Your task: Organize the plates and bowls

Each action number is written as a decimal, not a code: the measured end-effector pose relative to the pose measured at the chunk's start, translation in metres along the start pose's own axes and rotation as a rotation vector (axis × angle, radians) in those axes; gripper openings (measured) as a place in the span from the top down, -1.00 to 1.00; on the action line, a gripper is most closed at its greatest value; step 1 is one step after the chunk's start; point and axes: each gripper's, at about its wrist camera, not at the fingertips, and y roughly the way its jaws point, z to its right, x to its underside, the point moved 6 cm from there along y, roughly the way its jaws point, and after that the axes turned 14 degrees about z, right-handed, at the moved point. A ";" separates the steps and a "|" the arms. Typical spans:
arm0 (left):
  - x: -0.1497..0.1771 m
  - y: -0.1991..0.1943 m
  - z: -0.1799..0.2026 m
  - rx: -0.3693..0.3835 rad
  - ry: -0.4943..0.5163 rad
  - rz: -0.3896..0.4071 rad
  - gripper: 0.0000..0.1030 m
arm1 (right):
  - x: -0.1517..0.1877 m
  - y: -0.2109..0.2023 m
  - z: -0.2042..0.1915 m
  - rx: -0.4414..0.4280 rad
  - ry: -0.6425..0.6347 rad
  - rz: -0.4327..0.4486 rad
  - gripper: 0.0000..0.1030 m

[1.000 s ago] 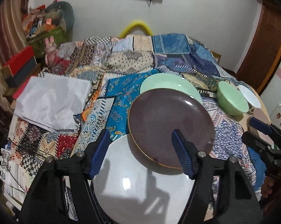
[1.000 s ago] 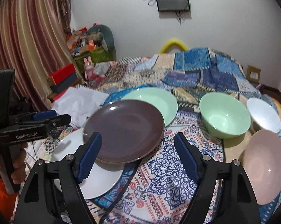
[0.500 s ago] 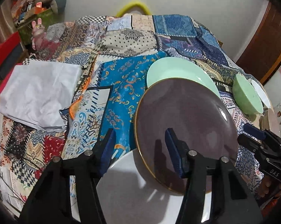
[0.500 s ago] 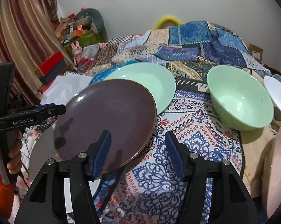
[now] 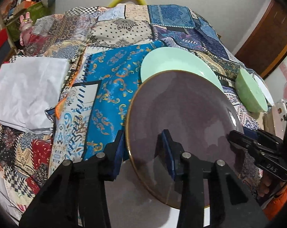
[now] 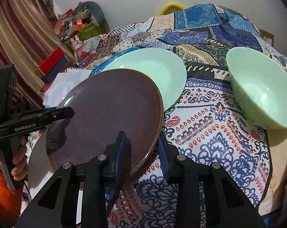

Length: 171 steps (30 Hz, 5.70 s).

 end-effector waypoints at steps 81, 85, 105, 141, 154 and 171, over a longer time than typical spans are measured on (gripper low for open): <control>0.078 -0.026 0.175 0.077 0.119 -0.062 0.25 | 0.064 -0.129 0.092 0.144 0.108 0.103 0.43; 0.083 -0.020 0.175 0.069 0.127 -0.080 0.25 | 0.068 -0.126 0.096 0.152 0.118 0.090 0.43; 0.071 -0.047 0.170 0.027 0.137 -0.015 0.24 | 0.063 -0.146 0.091 0.174 0.082 0.092 0.39; 0.066 -0.159 0.012 -0.250 0.051 0.165 -0.51 | 0.014 -0.103 -0.047 -0.031 -0.133 0.137 -0.19; 0.100 -0.123 -0.033 -0.229 -0.040 0.053 -0.42 | 0.025 -0.038 -0.071 -0.081 -0.221 -0.014 0.03; 0.114 -0.099 -0.033 -0.109 -0.103 -0.018 0.42 | 0.037 0.009 -0.074 -0.080 -0.248 -0.167 0.46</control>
